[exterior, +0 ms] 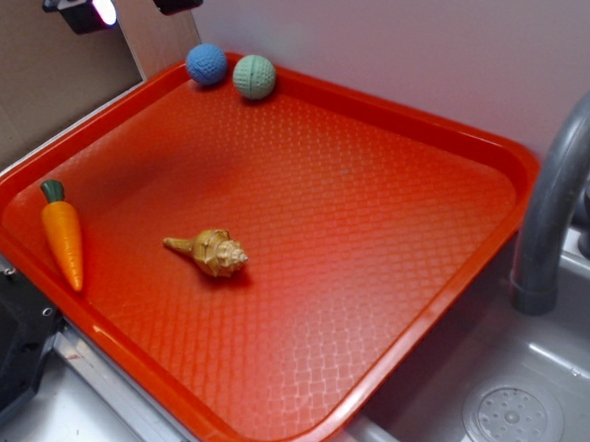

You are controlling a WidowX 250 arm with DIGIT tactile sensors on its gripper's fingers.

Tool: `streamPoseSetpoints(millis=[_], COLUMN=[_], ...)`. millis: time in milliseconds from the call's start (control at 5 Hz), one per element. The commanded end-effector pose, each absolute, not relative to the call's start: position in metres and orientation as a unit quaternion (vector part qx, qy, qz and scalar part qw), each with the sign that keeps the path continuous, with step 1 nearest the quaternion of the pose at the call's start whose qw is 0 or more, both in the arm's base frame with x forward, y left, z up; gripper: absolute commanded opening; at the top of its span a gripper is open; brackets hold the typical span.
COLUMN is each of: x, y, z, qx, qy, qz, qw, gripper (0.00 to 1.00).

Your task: Grab the blue ball.

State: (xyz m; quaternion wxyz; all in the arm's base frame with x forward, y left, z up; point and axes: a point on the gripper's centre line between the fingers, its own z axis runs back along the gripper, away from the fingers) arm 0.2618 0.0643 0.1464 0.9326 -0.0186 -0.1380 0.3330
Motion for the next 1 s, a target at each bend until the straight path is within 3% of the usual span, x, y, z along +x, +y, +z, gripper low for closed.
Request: streamPoseSetpoints(millis=[0,400,600,800], x=[0.294,0.318,0.311,0.296], y=[0.103,0.139,0.144,0.146], z=[0.128,0.102,0.099,0.097], qx=[0.005,0.011,0.026,0.043], qy=[-0.139,-0.174,-0.180,-0.213], qz=[0.382,0.428,0.433,0.424], qw=[0.914,0.887,0.883,0.879], gripper=[1.00,1.00,1.00,1.00])
